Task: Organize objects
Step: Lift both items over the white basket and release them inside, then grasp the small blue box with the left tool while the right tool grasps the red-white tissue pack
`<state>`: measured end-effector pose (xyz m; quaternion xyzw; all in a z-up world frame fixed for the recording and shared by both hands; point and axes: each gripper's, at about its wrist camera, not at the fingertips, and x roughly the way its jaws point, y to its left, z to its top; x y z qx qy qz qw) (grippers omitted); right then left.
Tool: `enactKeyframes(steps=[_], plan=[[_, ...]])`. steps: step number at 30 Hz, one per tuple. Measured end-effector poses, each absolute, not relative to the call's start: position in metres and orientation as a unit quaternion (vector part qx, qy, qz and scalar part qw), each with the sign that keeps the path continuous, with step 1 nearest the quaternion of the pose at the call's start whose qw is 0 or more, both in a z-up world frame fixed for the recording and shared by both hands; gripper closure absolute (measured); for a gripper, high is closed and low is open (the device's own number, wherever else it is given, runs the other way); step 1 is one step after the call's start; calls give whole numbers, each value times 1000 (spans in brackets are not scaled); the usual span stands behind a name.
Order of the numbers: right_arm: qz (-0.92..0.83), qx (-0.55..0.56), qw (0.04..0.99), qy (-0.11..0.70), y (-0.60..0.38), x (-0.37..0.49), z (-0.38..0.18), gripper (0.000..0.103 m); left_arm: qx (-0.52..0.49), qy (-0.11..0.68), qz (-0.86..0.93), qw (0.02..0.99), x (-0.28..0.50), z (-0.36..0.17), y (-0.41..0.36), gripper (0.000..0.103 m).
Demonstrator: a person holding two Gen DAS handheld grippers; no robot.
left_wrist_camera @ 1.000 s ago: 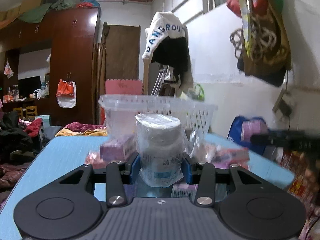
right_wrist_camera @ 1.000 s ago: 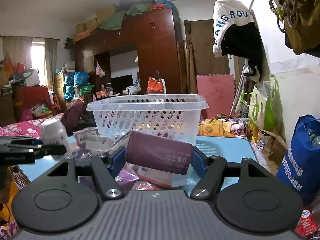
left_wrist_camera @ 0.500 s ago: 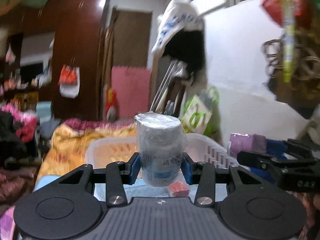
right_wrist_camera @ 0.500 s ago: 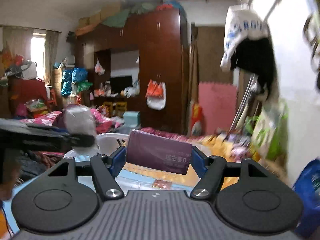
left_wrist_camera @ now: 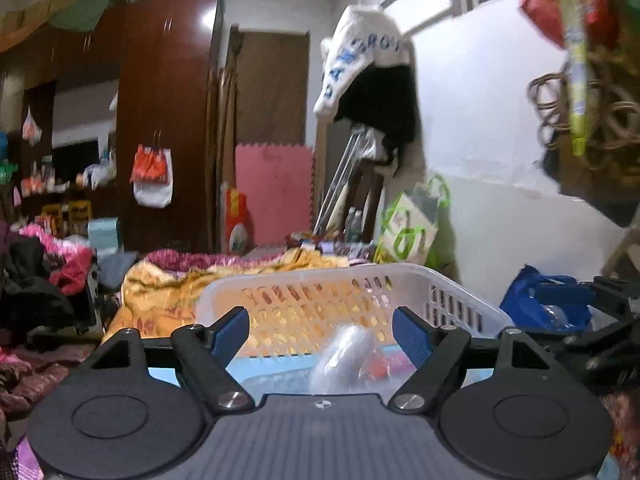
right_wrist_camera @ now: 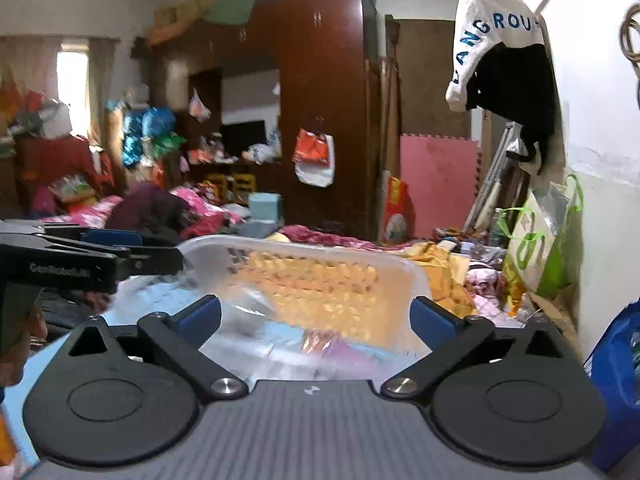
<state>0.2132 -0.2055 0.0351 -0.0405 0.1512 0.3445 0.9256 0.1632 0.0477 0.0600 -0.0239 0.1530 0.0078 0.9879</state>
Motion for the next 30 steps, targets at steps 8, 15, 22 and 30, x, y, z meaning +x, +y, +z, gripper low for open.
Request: enactKeyframes(steps=[8,15,22,30], plan=[[314,-26,936,157,-247,158,-43,0,-30,132,17,991,66,-11,62,16],[308,0,939,152,-256,153,-61,0,-14,163,50,985,74,-36,70,16],[317,13,931,177,-238,160,-61,1,-5,167,54,984,74,-47,67,16],[312,19,926,212,-229,172,-75,21,21,185,62,980,80,-62,53,16]])
